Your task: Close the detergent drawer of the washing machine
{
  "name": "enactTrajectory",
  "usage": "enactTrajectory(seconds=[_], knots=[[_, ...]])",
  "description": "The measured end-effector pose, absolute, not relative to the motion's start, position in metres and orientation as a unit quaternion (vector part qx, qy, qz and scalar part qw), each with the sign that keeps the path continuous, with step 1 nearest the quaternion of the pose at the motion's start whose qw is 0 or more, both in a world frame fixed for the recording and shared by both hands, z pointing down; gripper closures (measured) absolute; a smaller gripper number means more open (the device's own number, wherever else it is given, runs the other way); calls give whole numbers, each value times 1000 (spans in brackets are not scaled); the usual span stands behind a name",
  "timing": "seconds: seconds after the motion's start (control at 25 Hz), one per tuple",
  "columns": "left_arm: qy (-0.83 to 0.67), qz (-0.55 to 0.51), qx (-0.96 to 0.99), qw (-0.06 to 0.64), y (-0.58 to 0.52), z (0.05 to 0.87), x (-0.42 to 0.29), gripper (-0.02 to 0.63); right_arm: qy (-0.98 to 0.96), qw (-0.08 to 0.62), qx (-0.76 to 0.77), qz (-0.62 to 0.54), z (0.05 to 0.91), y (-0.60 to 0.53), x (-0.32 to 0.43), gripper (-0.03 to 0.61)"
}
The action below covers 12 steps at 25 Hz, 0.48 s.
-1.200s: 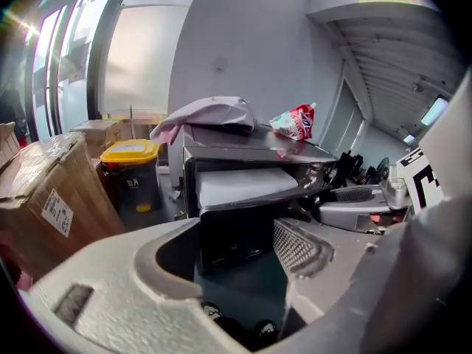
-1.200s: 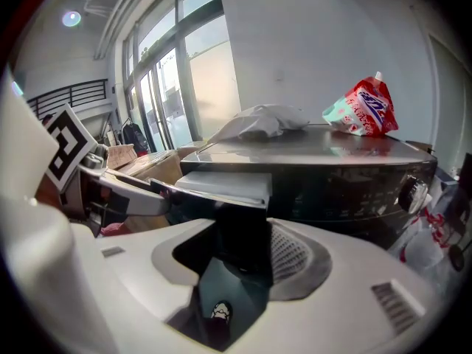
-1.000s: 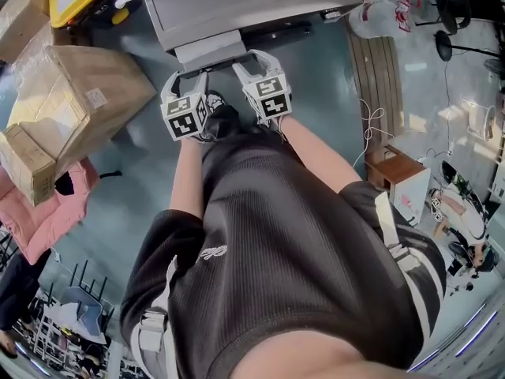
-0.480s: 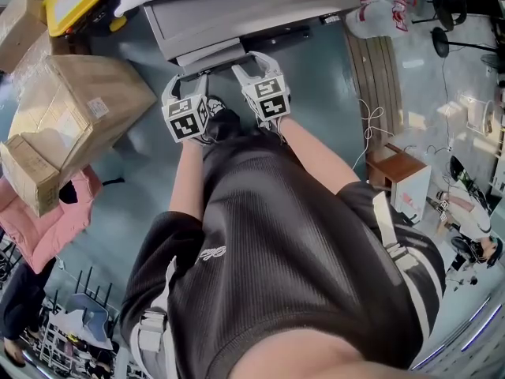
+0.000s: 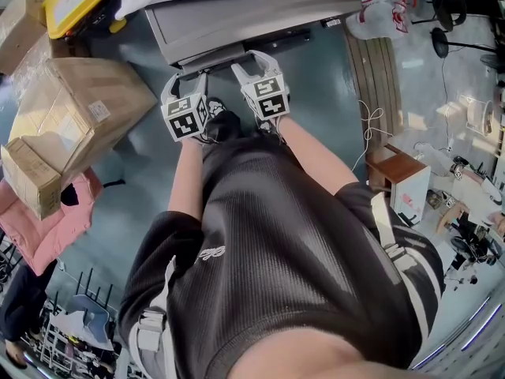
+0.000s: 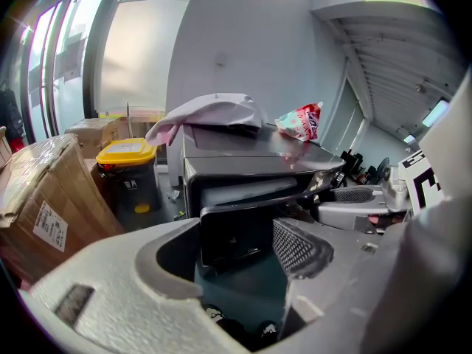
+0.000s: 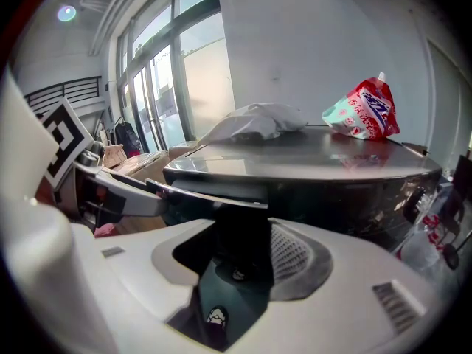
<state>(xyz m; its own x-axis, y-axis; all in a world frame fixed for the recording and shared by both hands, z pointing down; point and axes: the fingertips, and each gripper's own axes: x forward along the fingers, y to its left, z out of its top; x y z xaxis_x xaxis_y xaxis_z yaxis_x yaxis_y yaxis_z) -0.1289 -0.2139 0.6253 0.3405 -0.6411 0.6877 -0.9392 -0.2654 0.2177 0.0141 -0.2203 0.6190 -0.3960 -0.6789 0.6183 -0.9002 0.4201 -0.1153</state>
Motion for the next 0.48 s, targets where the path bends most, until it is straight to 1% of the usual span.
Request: enactTrajectory(seconds=[0.48], knots=[[-520,240,759,310,-227,627,-134,304,-801,253,494,224,620,-233,9,370]])
